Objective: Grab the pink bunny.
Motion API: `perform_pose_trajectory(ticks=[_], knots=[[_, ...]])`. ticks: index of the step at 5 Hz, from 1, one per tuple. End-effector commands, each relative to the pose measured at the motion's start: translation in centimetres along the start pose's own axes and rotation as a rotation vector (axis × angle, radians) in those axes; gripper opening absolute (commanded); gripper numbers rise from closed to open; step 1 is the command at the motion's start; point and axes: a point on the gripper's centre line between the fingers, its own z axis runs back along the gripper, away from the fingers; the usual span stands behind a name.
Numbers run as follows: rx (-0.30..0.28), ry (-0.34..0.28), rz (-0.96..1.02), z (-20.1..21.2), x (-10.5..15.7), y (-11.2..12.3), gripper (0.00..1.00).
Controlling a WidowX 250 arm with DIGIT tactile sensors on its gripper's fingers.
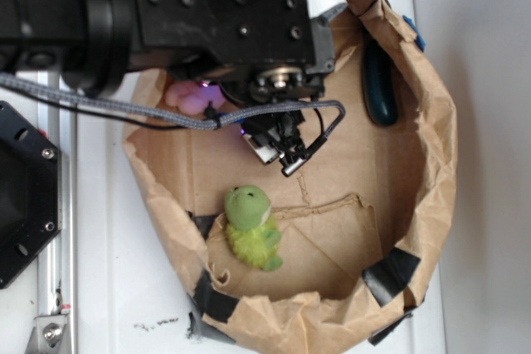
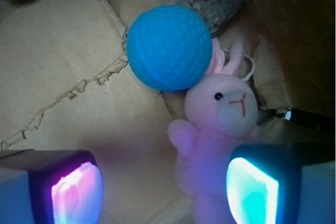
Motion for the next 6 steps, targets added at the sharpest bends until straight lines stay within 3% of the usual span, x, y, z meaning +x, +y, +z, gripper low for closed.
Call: perform_pose_trajectory(ticks=[1, 2, 4, 6], knots=[[-0.019, -0.045, 0.050, 0.3, 1.7, 1.7, 1.00], [0.019, 0.018, 0.061, 0.5, 1.8, 2.4, 1.00], [0.025, 0.038, 0.071, 0.2, 1.2, 3.7, 1.00], [0.010, -0.051, 0.031, -1.2, 0.9, 3.8, 1.00]])
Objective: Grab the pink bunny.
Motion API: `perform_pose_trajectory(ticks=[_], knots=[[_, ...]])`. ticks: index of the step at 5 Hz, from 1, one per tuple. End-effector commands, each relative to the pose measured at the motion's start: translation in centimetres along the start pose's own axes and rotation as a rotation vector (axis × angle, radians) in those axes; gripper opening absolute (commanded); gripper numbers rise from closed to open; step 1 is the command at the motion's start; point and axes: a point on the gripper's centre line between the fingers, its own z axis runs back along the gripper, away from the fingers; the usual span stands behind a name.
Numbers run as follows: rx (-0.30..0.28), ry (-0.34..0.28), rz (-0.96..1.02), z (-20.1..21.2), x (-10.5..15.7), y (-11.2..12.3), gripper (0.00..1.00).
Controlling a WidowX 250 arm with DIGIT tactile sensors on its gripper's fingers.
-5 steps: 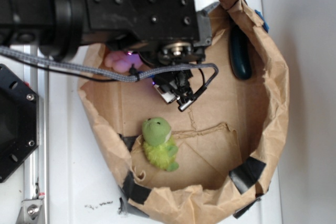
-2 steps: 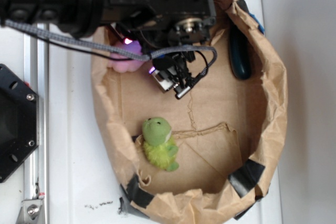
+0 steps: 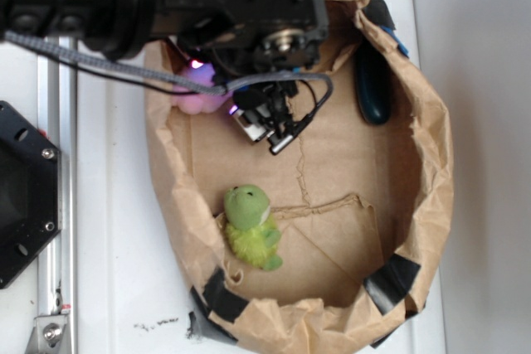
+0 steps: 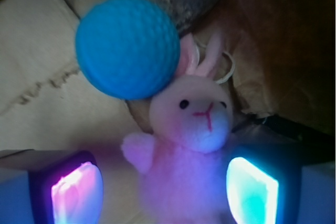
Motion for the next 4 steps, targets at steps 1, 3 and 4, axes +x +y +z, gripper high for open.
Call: perform_pose_trajectory(ticks=[1, 3, 4], knots=[[-0.048, -0.122, -0.037, -1.3, 0.3, 0.9, 1.00], [-0.086, -0.150, -0.043, -3.1, 1.7, -0.2, 0.97], [-0.073, -0.152, -0.025, -3.5, 2.0, -0.3, 0.00]])
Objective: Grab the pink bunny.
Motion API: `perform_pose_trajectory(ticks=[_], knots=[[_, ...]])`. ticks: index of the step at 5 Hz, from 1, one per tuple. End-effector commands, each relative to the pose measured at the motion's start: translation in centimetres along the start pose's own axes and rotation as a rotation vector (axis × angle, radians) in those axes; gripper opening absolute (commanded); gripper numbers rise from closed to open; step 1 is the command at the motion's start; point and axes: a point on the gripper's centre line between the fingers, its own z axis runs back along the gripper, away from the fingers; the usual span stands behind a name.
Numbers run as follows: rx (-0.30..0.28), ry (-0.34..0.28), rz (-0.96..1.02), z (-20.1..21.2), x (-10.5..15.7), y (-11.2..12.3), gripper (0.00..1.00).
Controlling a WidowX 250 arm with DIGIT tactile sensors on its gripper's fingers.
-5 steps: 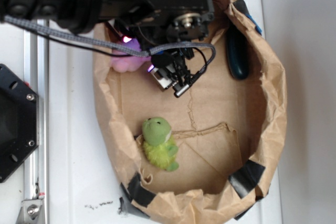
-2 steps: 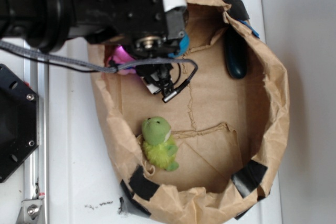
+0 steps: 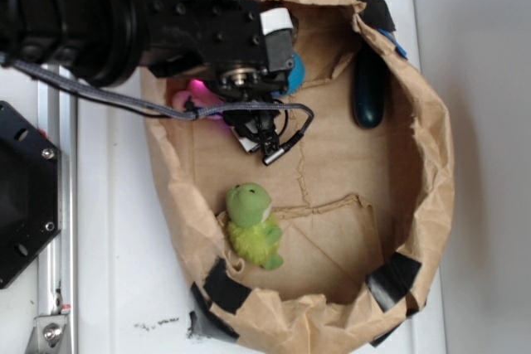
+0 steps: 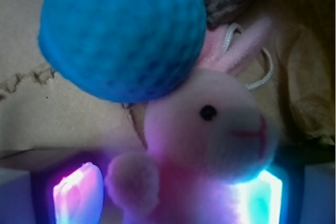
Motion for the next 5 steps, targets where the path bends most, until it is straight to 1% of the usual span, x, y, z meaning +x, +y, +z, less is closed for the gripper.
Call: perform_pose_trajectory(ticks=[1, 2, 3, 4, 5], knots=[[0.003, -0.028, 0.050, -0.1, 1.3, 0.9, 0.00], [0.004, -0.024, 0.051, -0.1, 1.5, 0.9, 0.00], [-0.009, -0.024, 0.039, 0.8, 1.5, 1.0, 0.00], [-0.093, -0.059, -0.070, 5.2, 0.9, -1.3, 0.00], [-0.160, -0.046, -0.080, 10.5, -0.6, -3.9, 0.00]])
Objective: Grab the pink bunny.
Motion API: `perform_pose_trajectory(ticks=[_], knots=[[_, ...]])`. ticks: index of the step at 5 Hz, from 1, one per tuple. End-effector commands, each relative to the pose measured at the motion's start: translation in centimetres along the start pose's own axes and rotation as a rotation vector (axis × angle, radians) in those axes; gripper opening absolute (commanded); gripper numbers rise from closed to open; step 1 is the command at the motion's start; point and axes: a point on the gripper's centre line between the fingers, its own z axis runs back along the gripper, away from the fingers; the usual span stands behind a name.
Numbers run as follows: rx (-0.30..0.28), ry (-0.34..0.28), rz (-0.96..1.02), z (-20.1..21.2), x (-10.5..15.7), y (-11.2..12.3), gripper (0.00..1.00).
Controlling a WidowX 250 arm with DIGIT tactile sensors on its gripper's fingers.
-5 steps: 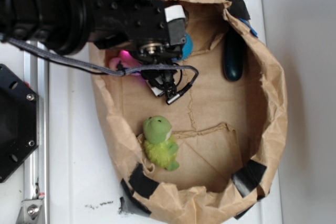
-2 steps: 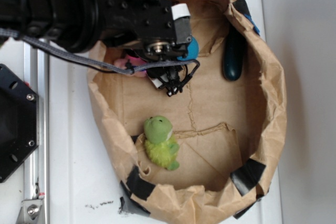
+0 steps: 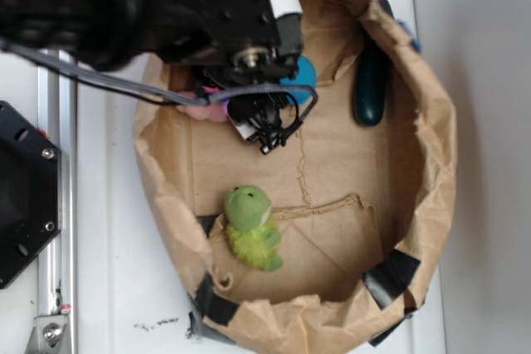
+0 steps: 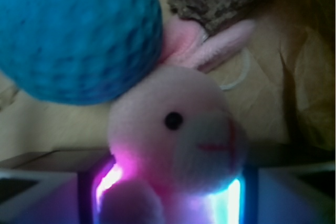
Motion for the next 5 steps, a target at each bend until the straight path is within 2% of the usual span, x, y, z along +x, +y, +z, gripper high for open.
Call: perform_pose_trajectory(ticks=[1, 3, 4, 5], knots=[[-0.119, -0.043, -0.088, 9.8, -1.2, -4.9, 0.00], [-0.123, -0.085, -0.163, 10.2, -2.3, -5.5, 0.00], [-0.122, -0.070, -0.158, 10.0, -2.4, -5.5, 0.00], [-0.117, -0.089, -0.139, 9.9, -2.5, -5.3, 0.00]])
